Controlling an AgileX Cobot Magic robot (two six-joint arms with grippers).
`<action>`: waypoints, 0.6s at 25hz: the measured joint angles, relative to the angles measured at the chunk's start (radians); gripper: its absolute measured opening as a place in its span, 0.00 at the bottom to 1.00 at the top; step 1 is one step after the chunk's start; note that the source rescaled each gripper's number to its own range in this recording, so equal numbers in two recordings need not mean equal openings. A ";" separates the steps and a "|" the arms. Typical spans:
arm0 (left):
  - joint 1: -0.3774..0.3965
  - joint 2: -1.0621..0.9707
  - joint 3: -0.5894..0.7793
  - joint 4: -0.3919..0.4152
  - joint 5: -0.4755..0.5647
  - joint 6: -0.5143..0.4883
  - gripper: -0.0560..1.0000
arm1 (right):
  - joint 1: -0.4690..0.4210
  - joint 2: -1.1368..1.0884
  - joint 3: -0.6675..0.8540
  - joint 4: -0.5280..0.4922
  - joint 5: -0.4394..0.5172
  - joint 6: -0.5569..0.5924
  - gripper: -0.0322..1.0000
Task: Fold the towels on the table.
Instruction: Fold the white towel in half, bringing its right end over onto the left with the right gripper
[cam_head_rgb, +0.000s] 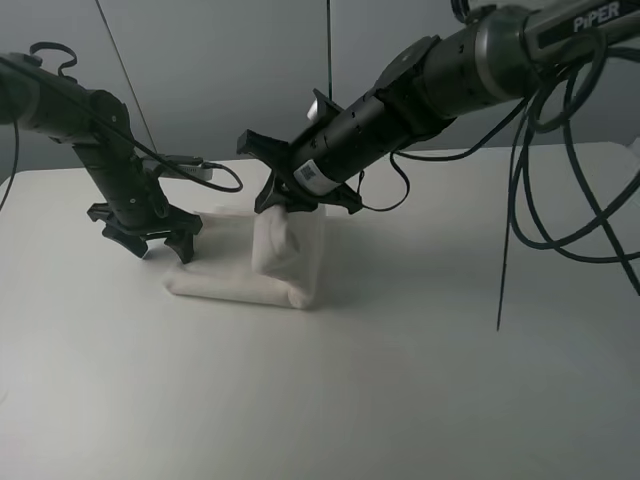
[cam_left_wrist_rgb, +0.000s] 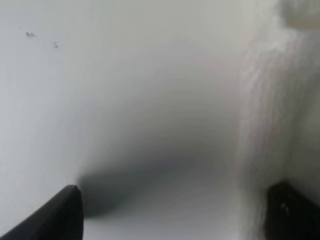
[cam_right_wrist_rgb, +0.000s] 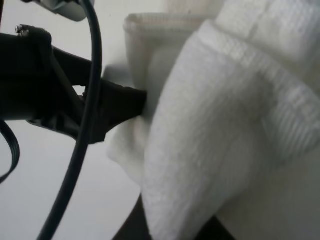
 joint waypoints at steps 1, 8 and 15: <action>0.000 0.000 0.000 0.000 0.000 0.003 0.96 | 0.000 0.012 0.000 0.052 0.004 -0.039 0.04; 0.002 0.002 0.000 -0.079 0.008 0.076 0.96 | 0.000 0.071 0.000 0.374 0.027 -0.303 0.04; 0.002 0.002 0.000 -0.085 0.008 0.084 0.96 | 0.023 0.112 0.000 0.534 0.033 -0.445 0.04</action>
